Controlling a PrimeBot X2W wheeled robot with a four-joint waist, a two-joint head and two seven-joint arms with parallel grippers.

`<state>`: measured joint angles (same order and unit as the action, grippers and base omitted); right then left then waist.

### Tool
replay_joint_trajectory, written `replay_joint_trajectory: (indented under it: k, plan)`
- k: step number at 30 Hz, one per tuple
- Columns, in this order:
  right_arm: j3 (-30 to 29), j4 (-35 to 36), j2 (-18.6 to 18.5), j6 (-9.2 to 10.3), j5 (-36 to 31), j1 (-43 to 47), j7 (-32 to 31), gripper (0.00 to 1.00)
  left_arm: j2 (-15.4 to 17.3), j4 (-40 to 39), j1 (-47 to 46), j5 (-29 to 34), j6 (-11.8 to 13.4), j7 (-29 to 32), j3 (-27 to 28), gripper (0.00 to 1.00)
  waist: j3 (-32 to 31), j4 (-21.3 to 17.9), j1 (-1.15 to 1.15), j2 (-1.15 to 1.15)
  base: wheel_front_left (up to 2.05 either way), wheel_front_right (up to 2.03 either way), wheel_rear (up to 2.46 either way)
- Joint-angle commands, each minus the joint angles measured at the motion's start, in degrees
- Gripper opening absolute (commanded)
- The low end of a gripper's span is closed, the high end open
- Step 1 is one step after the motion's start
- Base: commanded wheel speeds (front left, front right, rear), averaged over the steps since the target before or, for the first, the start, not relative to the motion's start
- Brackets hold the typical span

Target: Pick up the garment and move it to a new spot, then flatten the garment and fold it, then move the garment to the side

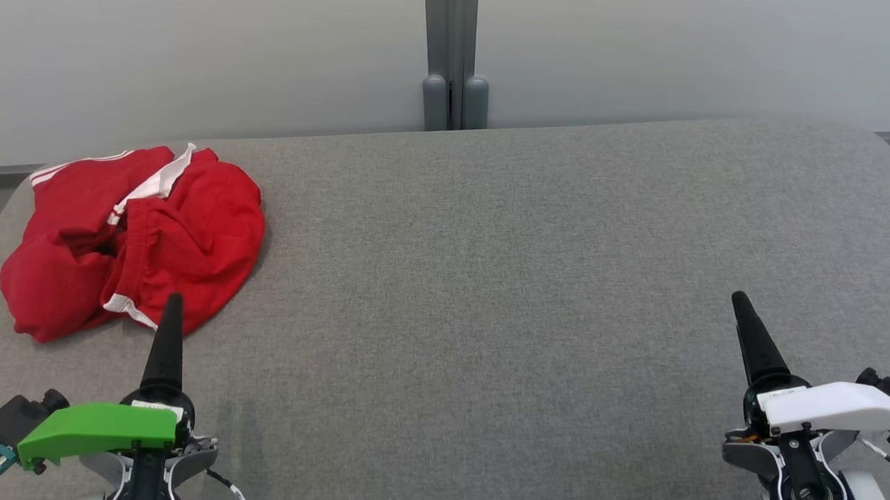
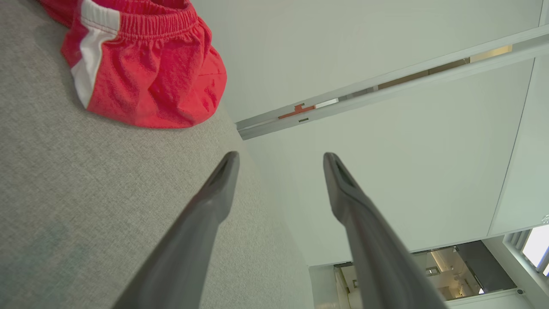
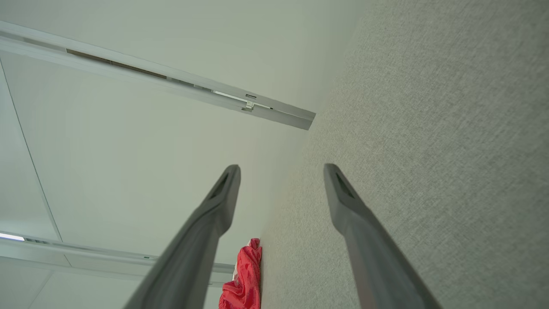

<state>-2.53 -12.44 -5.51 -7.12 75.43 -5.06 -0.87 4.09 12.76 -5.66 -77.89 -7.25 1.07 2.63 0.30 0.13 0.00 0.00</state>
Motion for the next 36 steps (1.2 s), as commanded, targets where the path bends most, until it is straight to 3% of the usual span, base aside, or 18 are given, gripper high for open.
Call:
replay_joint_trajectory:
  k: [1, 15, 36]
  plan:
    - [0.3, 1.7, -0.7, -0.26, -3.6, -1.7, 0.7, 1.0, 0.6, -1.4, -2.0, 3.3, -0.1, -0.7, -0.1, 1.0, 0.0, 0.0, 0.0, 0.0, 0.0, 0.0, 0.0]
    - [2.8, 4.2, -2.0, -0.31, -19.6, -1.1, 3.7, 1.0, 1.6, -1.7, -2.1, 20.9, 1.2, -3.7, -1.8, 1.0, -0.1, 0.1, 0.0, 0.0, 0.0, 0.0, 0.0]
    - [4.6, 4.9, -2.8, -0.35, -37.9, -0.9, 7.5, 1.0, 3.0, 0.7, -2.8, 38.6, 3.1, -7.6, -3.4, 1.0, -0.1, 0.3, 0.0, 0.0, 0.0, 0.0, 0.0]
